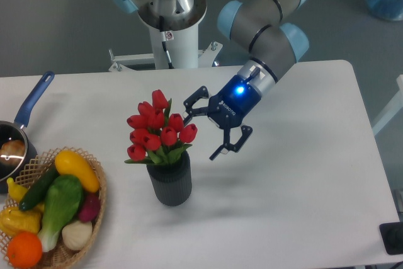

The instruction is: Insert the flowers into the vase

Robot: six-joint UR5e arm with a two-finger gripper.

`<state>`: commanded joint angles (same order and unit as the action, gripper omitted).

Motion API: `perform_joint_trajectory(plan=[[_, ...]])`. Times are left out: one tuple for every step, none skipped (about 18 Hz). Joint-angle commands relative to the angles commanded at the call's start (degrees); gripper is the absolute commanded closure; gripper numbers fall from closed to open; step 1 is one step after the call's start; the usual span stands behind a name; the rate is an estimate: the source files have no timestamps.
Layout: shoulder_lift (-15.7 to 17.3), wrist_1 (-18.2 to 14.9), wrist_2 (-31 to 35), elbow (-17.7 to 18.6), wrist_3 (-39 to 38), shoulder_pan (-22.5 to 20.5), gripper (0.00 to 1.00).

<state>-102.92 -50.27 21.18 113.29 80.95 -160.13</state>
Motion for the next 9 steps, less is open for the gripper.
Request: perform_joint_trajectory(plan=[[0.35,0.0,0.0,-0.18,-0.27,-0.62,0.0],[0.7,0.0,0.17,-0.44,-0.27,-1.67,0.0],[0.79,0.0,0.44,-0.7,-0.27,-2.81,0.0],[0.7,0.0,0.87,-1.58,-0.18,-3.95,0.0],[0.44,0.0,1.66,-2.54,-0.18,-5.35,0.0],[0.27,0.09,3.5,-3.94,-0.7,-7.19,0.0],[0.0,0.26,7.08,-5.0,-0.71,-8.43,0.0],[-0.7,0.35,11.73,-6.49,-0.53,-9.92,0.0],[-1.57,0.35,15.78,-8.59,-0.18,-11.24,0.0]])
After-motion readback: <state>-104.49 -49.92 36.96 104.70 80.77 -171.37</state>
